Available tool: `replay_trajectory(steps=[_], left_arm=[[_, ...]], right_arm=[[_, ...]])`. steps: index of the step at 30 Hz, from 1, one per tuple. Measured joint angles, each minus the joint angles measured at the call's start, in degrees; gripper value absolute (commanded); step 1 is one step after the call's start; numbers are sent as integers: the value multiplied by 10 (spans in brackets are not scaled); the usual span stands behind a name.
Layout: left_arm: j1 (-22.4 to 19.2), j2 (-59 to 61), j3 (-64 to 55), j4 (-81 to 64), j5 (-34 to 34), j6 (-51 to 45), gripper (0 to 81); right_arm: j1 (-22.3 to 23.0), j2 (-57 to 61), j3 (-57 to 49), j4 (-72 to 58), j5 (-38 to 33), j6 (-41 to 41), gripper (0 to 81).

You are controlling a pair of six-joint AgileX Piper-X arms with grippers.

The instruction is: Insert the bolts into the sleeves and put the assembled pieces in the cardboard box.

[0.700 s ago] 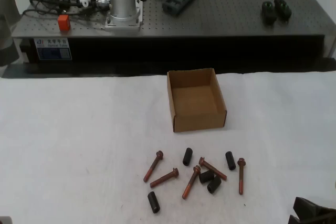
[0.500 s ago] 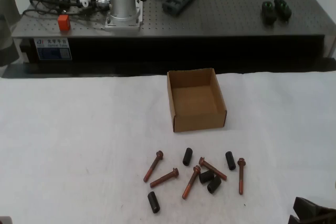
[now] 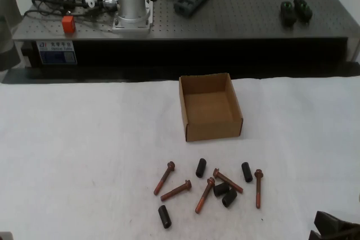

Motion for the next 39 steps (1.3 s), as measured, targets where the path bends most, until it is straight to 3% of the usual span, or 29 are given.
replay_trajectory(steps=[13,17,20,22,24,28,35,39], left_arm=[[0,0,0,0,0,0,6],[0,0,0,0,0,-3,6],[0,0,2,-19,17,-16,6],[0,0,1,-57,48,-12,60],[0,5,1,-110,69,2,167],[0,46,1,-210,83,42,347],[0,201,-19,-266,86,77,348],[0,269,-60,-277,89,135,348]], right_arm=[[0,0,0,-1,-4,20,34],[0,0,2,-60,-74,48,6],[0,23,-28,-72,-94,65,108],[0,40,-50,-62,-93,67,191],[0,83,-99,-34,-89,57,235],[0,160,-155,8,-86,39,235],[0,463,-356,164,-85,-23,235],[8,569,-450,225,-84,-36,235]])
